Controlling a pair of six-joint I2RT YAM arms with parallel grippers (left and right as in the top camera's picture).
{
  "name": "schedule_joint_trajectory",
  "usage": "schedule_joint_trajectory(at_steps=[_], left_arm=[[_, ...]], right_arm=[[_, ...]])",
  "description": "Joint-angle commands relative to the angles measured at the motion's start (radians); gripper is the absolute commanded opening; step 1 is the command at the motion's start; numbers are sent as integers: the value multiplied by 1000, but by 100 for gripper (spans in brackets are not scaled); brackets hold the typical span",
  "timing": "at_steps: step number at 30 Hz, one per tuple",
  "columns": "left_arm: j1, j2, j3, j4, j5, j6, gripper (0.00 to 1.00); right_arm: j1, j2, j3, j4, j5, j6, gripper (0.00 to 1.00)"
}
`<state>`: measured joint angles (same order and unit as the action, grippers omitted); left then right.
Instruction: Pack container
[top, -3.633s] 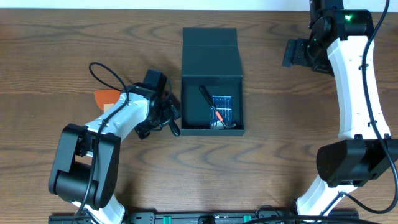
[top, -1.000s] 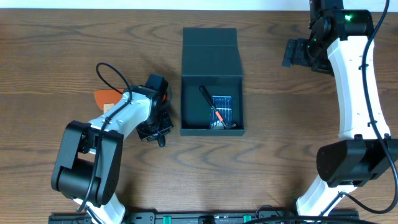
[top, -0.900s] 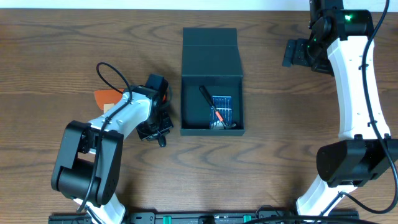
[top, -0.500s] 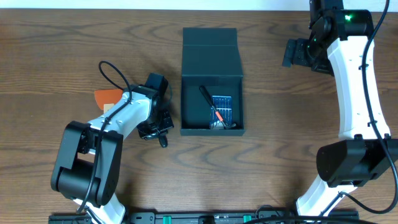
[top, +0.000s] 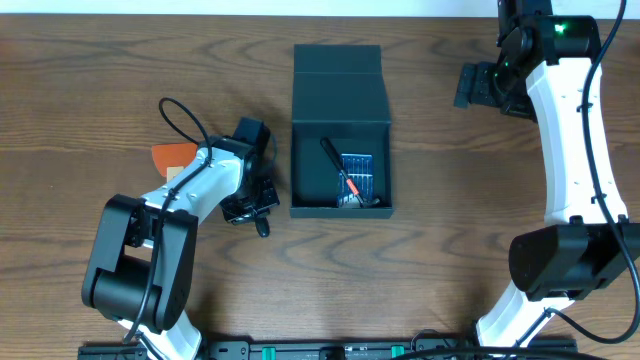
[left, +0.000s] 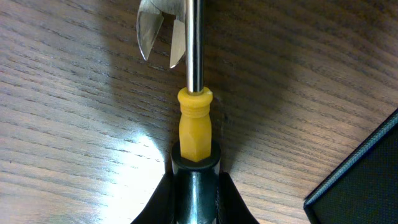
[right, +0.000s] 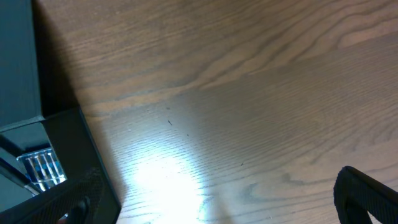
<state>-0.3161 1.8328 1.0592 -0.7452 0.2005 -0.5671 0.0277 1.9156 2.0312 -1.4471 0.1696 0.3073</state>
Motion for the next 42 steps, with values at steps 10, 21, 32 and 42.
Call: schedule_joint_trajectory(at_steps=[10, 21, 32, 42], left_arm=[[-2, 1, -21, 1, -29, 23, 6], [-1, -78, -21, -16, -63, 24, 6], [-1, -139, -21, -21, -64, 27, 6], [-1, -320, 22, -34, -122, 94, 6]], right_arm=[[-1, -7, 18, -2, 10, 14, 99], [-1, -7, 18, -2, 10, 14, 99], [-1, -7, 18, -2, 10, 14, 99], [-1, -7, 18, -2, 10, 14, 99]])
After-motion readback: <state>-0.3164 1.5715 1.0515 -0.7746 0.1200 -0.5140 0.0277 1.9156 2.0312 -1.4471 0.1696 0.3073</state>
